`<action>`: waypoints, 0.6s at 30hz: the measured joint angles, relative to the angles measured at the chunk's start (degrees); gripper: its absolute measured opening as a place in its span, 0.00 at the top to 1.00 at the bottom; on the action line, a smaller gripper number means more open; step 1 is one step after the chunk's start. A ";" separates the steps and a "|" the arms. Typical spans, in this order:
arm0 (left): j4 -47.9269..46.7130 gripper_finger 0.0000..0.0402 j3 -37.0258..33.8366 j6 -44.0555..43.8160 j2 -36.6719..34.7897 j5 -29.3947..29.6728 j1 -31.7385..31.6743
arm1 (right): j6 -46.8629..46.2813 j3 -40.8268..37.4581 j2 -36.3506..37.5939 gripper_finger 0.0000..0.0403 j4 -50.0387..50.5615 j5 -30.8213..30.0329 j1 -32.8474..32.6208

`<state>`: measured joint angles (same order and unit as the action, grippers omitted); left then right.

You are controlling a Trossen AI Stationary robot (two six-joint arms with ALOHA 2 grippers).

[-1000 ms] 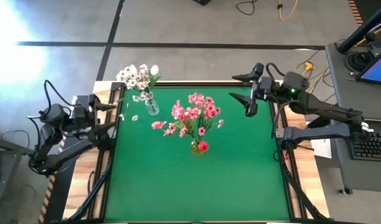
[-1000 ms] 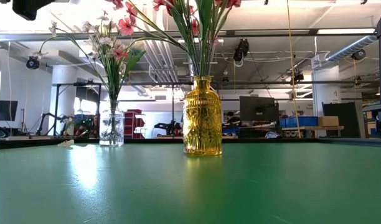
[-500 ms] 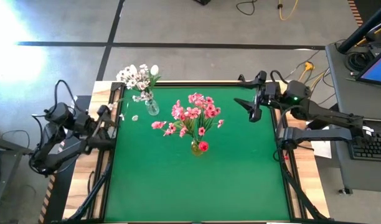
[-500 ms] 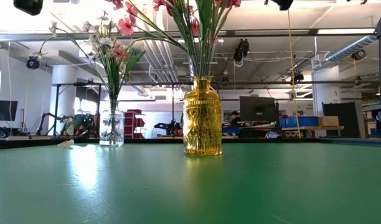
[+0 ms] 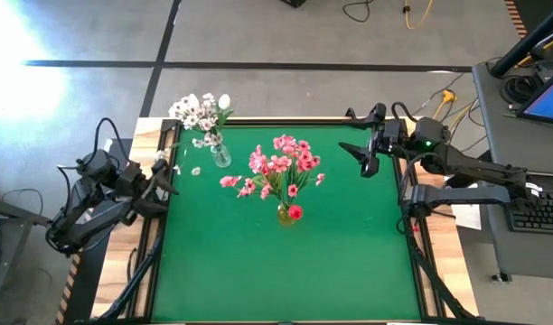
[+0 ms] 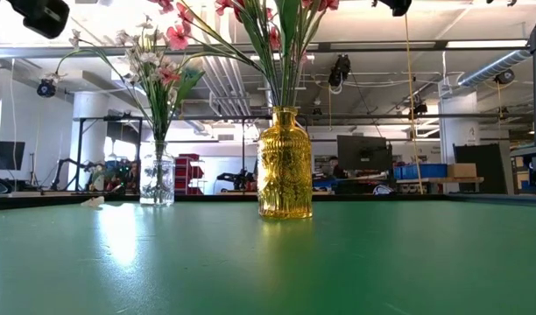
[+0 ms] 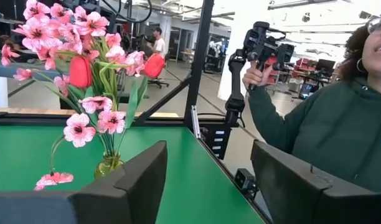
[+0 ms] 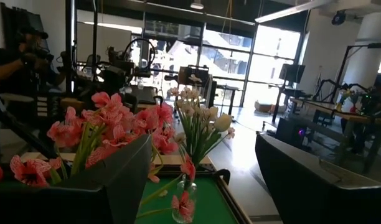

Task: Sort flowers into vase by color
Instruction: Return to Home Position

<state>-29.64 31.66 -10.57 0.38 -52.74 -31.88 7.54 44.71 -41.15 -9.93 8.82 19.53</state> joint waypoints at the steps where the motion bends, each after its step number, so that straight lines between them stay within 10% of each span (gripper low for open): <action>1: 0.10 0.47 -0.03 0.03 0.00 0.00 0.01 | 0.01 0.00 0.00 0.30 0.00 0.00 0.00; 18: 0.08 0.74 -0.31 0.56 0.00 -0.37 0.00 | 0.61 0.00 -0.22 0.31 0.20 0.00 0.00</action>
<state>-29.56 31.35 -10.01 0.38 -53.10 -31.88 8.15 44.71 -41.36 -9.74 8.82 19.53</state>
